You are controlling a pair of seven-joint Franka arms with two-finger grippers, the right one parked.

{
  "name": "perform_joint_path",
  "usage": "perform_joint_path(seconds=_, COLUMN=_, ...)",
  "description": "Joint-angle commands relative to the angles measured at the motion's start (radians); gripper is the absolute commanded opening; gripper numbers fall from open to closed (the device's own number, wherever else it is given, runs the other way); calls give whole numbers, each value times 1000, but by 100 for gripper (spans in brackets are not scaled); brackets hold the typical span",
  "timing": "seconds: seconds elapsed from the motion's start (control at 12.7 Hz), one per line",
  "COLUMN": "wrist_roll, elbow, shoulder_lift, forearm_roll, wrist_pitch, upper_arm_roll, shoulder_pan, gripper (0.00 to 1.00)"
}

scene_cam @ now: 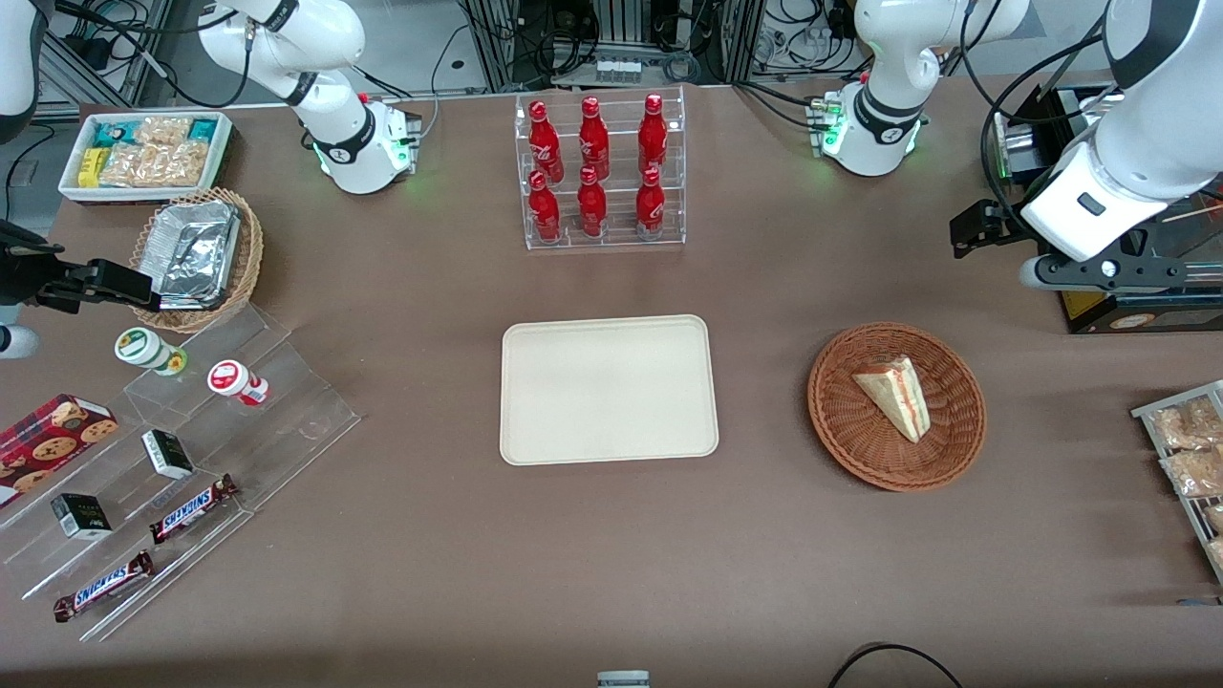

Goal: Place sandwich from basket to tray
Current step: 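Move the left gripper over the wicker basket above the sandwich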

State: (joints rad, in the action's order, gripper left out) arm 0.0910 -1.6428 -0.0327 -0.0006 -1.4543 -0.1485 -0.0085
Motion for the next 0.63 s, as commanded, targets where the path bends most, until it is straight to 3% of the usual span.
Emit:
perform_joint_path(seconds=0.0, wrist_roll=-16, elbow=12, shoulder_lift=-10, forearm_roll=-19, wrist_pitch=37, upper_arm_roll=27, shoulder_pan=-10, gripper=100)
perform_joint_path(seconds=0.55, wrist_roll=-17, elbow=-66, shoulder_lift=25, forearm_roll=-13, wrist_pitch=-39, upper_arm_roll=33, shoulder_pan=-11, gripper=100)
